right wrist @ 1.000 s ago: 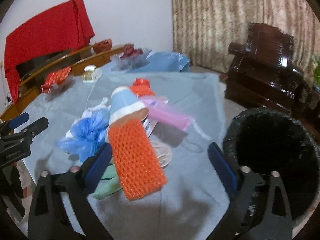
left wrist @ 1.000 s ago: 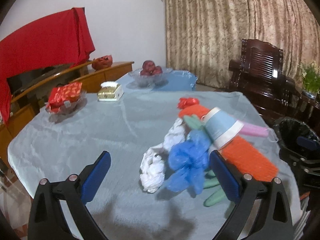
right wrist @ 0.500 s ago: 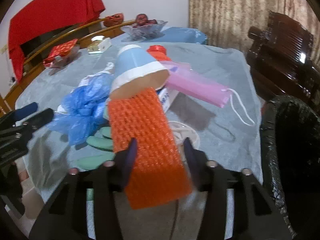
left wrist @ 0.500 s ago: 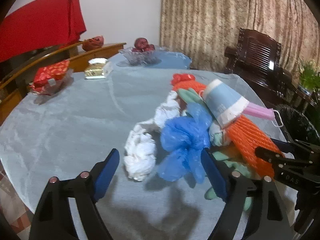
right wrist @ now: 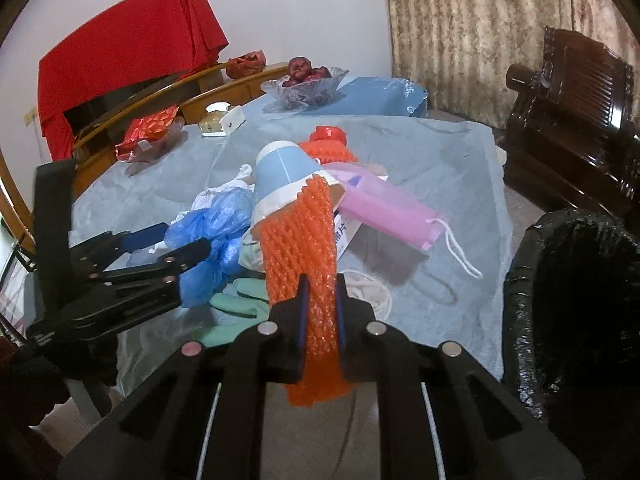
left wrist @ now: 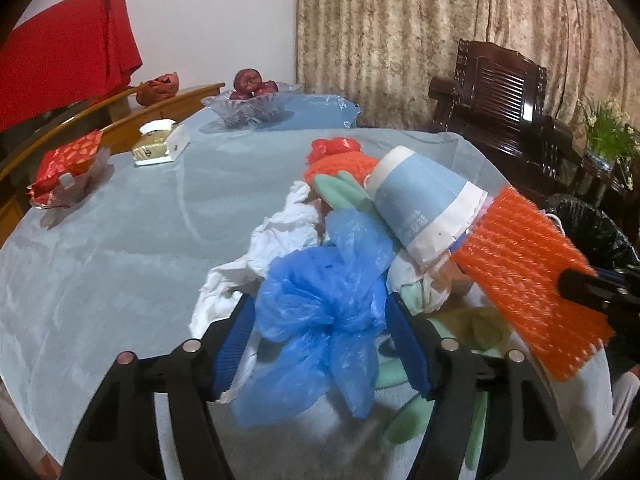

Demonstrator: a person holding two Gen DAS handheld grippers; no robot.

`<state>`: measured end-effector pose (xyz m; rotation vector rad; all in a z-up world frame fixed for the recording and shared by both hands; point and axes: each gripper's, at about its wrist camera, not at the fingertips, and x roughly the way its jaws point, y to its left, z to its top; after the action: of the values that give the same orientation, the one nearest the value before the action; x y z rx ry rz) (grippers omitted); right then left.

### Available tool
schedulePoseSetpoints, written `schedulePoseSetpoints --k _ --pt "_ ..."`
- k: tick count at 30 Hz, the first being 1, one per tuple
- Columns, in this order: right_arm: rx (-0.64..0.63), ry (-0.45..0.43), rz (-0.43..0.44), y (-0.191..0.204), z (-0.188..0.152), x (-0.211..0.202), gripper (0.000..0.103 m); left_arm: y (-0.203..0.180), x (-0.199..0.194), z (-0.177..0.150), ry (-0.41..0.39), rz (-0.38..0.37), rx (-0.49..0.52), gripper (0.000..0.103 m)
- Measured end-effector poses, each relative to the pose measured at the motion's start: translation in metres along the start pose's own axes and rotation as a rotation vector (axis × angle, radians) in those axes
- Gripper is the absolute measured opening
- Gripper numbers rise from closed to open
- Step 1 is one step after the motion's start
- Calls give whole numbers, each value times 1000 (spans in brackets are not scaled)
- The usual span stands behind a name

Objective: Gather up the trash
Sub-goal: 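Grasp the orange mesh sleeve with right tool while left tool grasps blue plastic bag, then carry both items over the bin and open both tools to drop them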

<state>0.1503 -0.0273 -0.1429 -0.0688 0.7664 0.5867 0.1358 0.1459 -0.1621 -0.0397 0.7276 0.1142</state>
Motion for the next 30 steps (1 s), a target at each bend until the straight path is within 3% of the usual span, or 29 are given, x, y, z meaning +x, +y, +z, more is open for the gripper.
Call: schedulePoseSetpoints --k 1,3,6,8,19,30 --pt "-1 -2 -2 0 0 -2 11 -2 2 0 6 -2 5 57" --pt "-1 -6 -4 -2 -1 -4 11 -3 7 0 24 -24 6 33" --pt "8 -12 -5 -3 -1 -9 11 -2 6 -1 31 -54 -6 15" --pt "8 -20 -7 -3 -1 -13 11 -3 -3 -2 2 -57 -3 11" --pt "10 -127 -11 -1 8 -58 11 -4 -83 15 -175 -60 -4 8" --pt "77 -246 -90 -32 6 -119 11 -51 -118 43 -243 -189 42 7"
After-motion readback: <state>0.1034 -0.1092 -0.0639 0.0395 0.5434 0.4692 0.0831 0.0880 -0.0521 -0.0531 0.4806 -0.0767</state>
